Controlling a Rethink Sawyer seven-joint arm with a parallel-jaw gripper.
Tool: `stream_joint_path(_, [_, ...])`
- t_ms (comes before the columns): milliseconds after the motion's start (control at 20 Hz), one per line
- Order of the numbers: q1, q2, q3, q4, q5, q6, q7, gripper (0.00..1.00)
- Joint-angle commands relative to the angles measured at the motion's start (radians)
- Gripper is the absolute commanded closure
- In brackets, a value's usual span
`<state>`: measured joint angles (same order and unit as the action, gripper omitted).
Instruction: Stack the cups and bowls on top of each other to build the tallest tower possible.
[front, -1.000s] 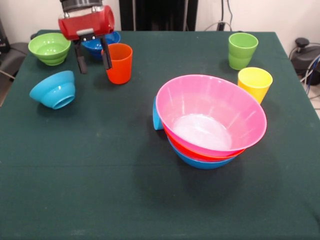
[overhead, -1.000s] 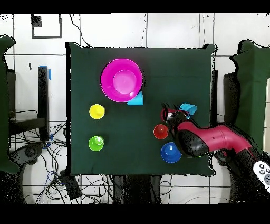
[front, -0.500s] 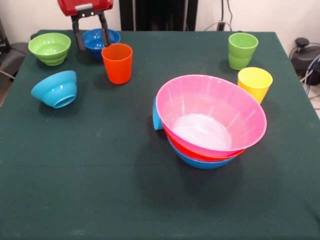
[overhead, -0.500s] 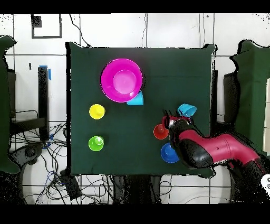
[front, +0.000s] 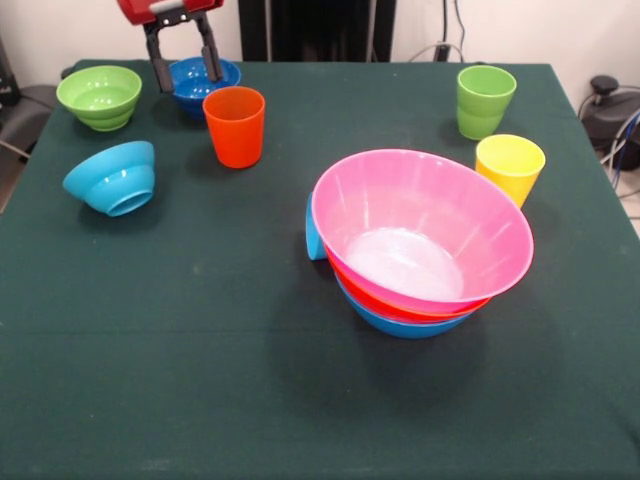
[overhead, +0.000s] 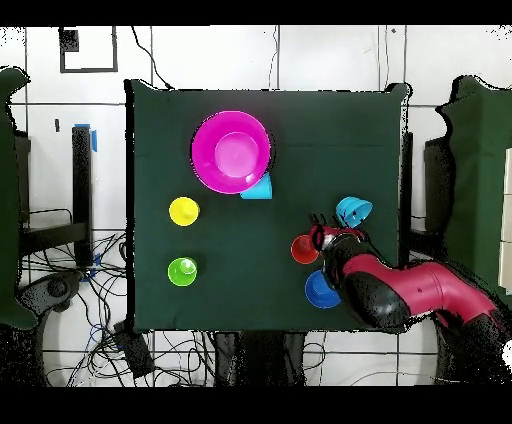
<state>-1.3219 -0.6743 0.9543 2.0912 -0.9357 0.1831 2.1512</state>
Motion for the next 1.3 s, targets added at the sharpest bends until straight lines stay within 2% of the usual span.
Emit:
stream_joint_path(50, [-0.042, 0.234, 0.106, 0.018, -0.069, 0.091, -0.275, 0.0])
stream_joint_path(300, [-0.073, 0.316, 0.147, 0.0, -0.05, 0.158, -0.354, 0.0])
stream_joint_path(450, [-0.051, 0.235, 0.142, -0.008, -0.046, 0.21, -0.377, 0.0])
stream_joint_path(500, [-0.05, 0.235, 0.139, -0.019, -0.045, 0.228, -0.391, 0.0])
stream_joint_path(600, [-0.034, 0.183, 0.126, -0.028, -0.068, 0.221, -0.371, 0.0])
stream_joint_path(750, [0.021, 0.019, 0.087, -0.028, -0.137, 0.174, -0.277, 0.0])
stream_joint_path(850, [0.059, -0.043, 0.057, -0.036, -0.18, 0.151, -0.233, 0.0])
stream_joint_path(1100, [0.112, -0.058, 0.022, -0.072, -0.249, 0.116, -0.2, 0.0])
stream_joint_path(1150, [0.139, -0.094, 0.005, -0.077, -0.287, 0.094, -0.169, 0.0])
stream_joint_path(1300, [0.275, -0.258, -0.103, -0.097, -0.469, 0.017, 0.014, 0.0])
